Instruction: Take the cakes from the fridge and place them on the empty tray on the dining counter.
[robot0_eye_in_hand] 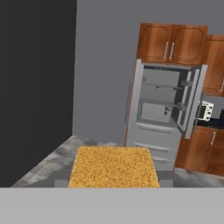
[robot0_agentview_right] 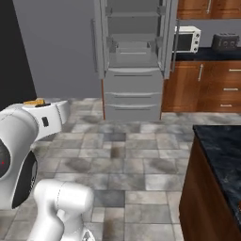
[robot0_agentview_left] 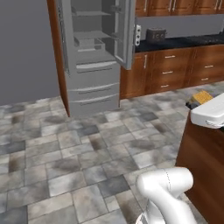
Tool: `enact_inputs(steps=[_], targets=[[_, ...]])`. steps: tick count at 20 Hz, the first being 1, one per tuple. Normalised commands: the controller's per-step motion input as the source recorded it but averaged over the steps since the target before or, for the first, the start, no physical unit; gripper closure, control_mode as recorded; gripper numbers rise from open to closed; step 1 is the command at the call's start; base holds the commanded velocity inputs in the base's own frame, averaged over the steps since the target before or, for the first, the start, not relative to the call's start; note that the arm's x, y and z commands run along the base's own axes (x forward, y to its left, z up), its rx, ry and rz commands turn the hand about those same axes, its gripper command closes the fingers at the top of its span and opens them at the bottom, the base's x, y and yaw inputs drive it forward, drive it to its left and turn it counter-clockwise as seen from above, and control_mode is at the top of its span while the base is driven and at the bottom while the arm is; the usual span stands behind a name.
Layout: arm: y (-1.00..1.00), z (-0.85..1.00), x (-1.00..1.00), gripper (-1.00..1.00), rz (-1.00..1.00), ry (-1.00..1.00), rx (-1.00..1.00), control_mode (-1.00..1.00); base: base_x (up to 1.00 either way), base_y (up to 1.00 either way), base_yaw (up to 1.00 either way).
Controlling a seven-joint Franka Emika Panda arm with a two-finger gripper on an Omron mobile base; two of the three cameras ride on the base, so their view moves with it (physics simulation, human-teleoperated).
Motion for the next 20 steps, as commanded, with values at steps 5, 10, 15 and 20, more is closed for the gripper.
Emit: enact_inputs(steps=[5,10,15,20], targets=[[0.0,0.0,0.0,1.0,0.0,0.0,0.0,1.0,-1.0,0.0,-0.02],[0.0,0.0,0.0,1.0,0.0,0.0,0.0,1.0,-1.0,0.0,-0.01],[0.0,0.0,0.0,1.0,0.0,0.0,0.0,1.0,-1.0,0.0,-0.01],[0.0,0.0,0.0,1.0,0.0,0.0,0.0,1.0,-1.0,-0.02,0.0]])
